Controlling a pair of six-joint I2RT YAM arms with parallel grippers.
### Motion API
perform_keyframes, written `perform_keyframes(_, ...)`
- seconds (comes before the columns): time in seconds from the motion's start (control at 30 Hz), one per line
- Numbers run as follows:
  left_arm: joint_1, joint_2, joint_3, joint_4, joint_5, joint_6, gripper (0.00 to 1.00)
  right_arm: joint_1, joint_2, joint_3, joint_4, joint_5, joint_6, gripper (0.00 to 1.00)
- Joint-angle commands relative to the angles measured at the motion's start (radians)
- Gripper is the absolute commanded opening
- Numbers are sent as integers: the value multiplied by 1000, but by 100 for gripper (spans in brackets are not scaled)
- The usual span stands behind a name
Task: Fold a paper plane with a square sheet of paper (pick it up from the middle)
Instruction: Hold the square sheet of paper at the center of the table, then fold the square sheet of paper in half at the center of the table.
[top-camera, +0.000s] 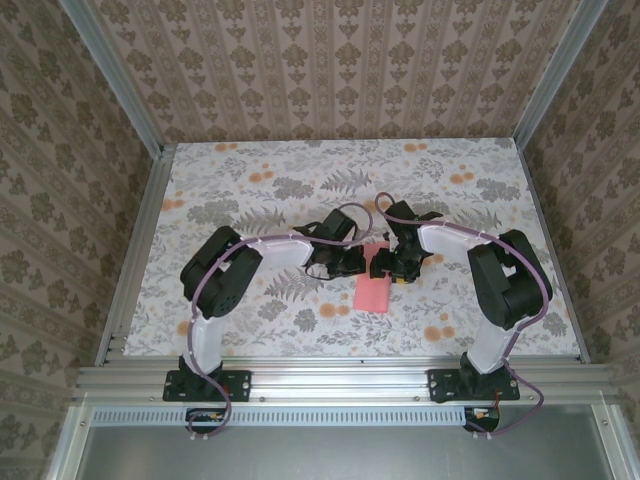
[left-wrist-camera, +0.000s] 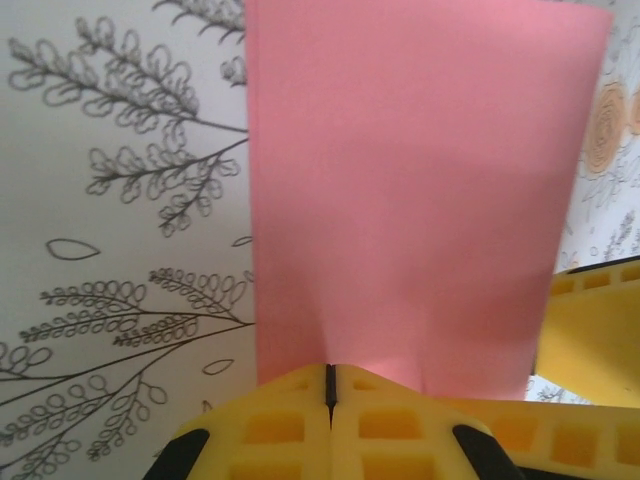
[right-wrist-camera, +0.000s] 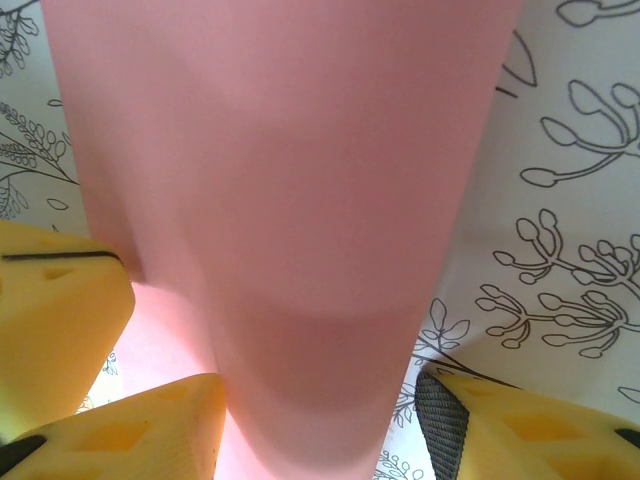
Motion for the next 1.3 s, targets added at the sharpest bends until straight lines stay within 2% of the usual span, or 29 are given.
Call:
perform_keyframes(0.0,-4,22,25,-43,4,-12,0,-4,53,-24,12,33,5,58)
perform_keyframes(0.3,-10,56,31,-129,-42,1,0,-4,28,-16,15,18,16,59)
perform_keyframes(0.6,-17,53,11,-163,-72,19,0,-24,-211,-19,12,39,36,64)
perform_keyframes(0.67,-16,55,15,-164,-73,22,0,-24,-245,-42,62,-44,49,57)
perform_keyframes(0.77,-18,58,22,-172,-74,27,0,-23,-245,-87,198,-203,106,35)
perform_keyframes(0.8,-20,60,25,-173,-74,30,0,-23,-235,-100,232,-234,123,27)
perform_keyframes(0.87,-20,63,31,-178,-73,32,0,-23,-209,-114,264,-257,139,19)
perform_keyframes(1.27,-23,74,39,-199,-81,45,0,-43,-94,-176,270,-192,89,18)
